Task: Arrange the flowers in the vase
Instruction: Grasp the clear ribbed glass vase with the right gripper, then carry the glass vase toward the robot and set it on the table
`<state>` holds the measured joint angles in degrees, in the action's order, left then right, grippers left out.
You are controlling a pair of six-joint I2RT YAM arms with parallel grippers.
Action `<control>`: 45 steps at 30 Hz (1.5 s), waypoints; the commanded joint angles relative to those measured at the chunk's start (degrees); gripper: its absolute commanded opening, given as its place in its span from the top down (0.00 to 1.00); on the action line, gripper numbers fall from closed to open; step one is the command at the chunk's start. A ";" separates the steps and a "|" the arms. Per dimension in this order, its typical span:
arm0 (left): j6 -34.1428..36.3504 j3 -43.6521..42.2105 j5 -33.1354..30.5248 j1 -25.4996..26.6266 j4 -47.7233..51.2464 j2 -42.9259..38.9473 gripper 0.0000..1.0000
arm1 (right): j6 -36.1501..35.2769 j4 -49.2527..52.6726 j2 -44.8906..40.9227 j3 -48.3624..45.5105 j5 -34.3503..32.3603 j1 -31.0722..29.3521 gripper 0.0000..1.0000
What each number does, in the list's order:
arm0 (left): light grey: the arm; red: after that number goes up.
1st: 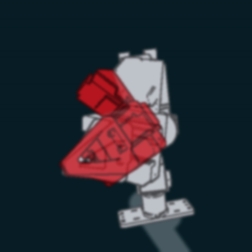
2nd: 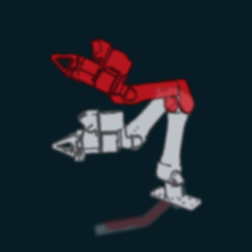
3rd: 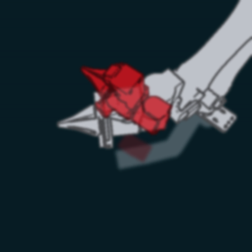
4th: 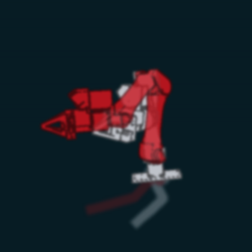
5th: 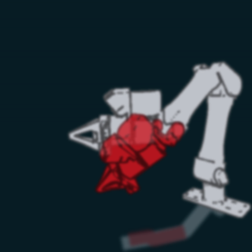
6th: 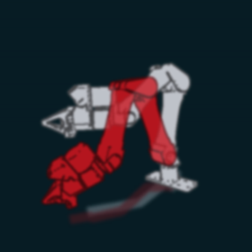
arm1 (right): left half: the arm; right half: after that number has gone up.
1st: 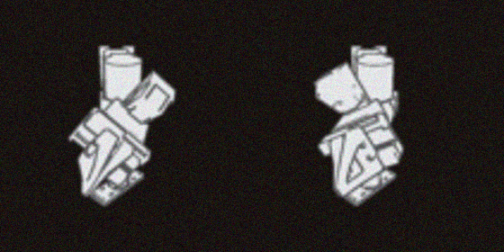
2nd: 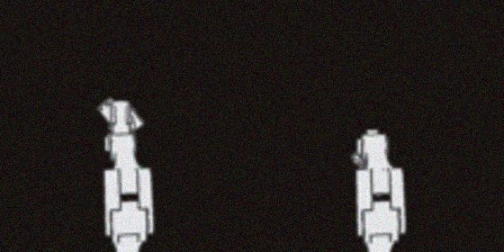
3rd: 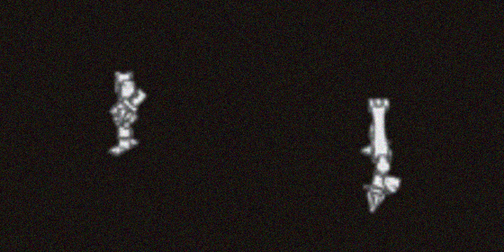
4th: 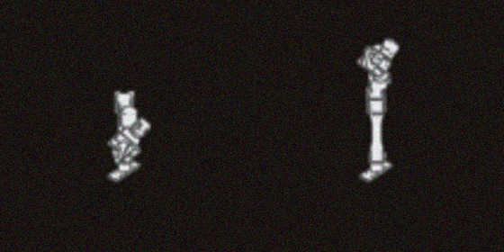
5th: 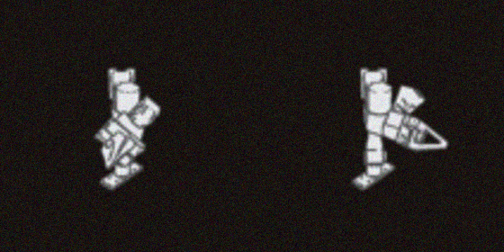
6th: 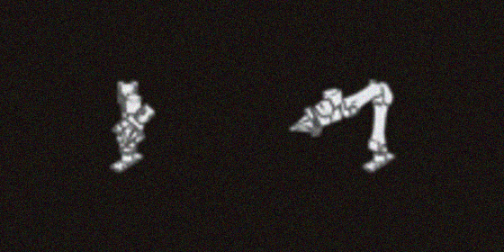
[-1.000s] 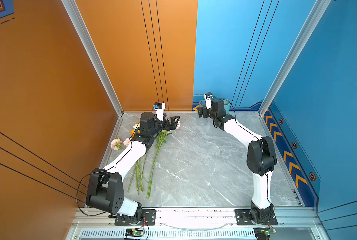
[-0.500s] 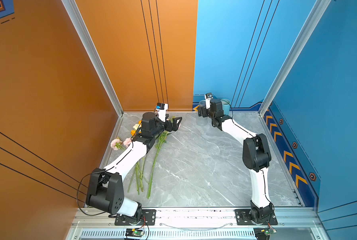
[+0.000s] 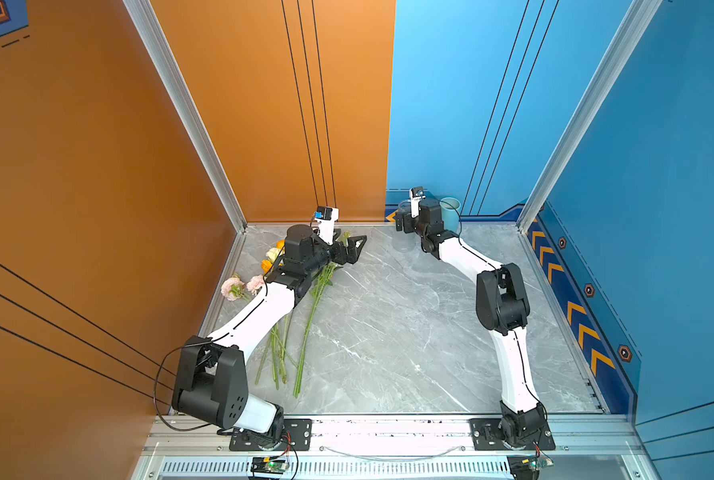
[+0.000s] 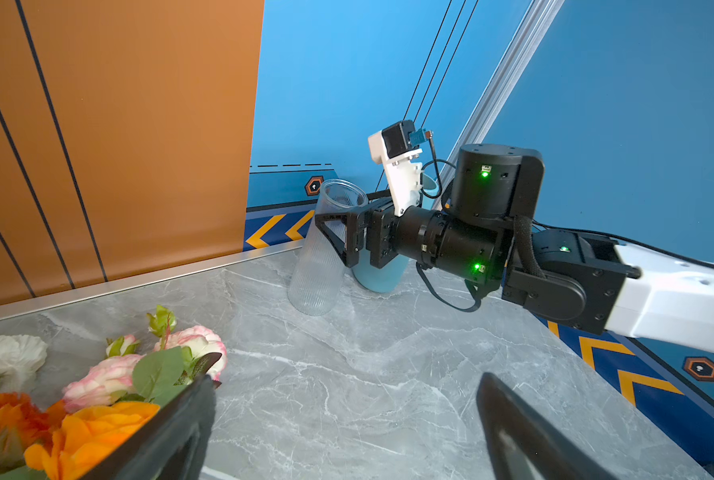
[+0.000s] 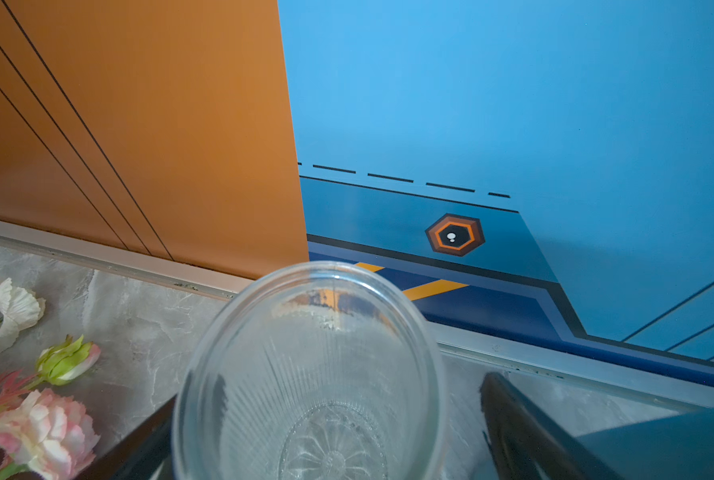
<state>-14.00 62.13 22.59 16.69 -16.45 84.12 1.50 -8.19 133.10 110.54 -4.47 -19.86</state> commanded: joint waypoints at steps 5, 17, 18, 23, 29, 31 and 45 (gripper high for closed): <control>-1.07 0.58 1.92 0.41 -0.27 0.61 0.02 | 0.52 -3.55 0.75 1.43 1.37 -0.09 0.11; -2.60 1.22 3.10 0.16 -0.26 0.45 0.02 | 0.62 -12.83 -3.36 -6.20 4.56 -0.20 0.36; -2.85 1.17 3.25 0.10 -0.25 0.37 0.02 | 0.40 -14.23 -4.24 -7.23 5.26 -0.34 0.39; -3.58 1.48 3.76 -0.40 -0.27 -0.15 0.02 | -1.67 -19.35 -9.95 -15.32 7.70 -1.70 0.47; -4.18 1.33 4.29 -1.04 -0.28 -1.14 0.02 | -3.06 -20.60 -19.84 -23.90 6.72 -4.75 0.52; -4.19 1.33 4.41 -1.39 -0.30 -1.41 0.02 | -2.91 -21.17 -23.87 -27.81 5.40 -6.14 0.53; -5.67 1.53 11.56 -7.02 -0.25 -4.84 0.02 | -1.83 -22.51 -54.19 -57.62 -10.11 -22.15 0.57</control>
<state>-19.14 62.35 28.75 10.31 -16.43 81.47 -0.62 -27.07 84.05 54.13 -8.73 -39.81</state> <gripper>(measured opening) 0.981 0.653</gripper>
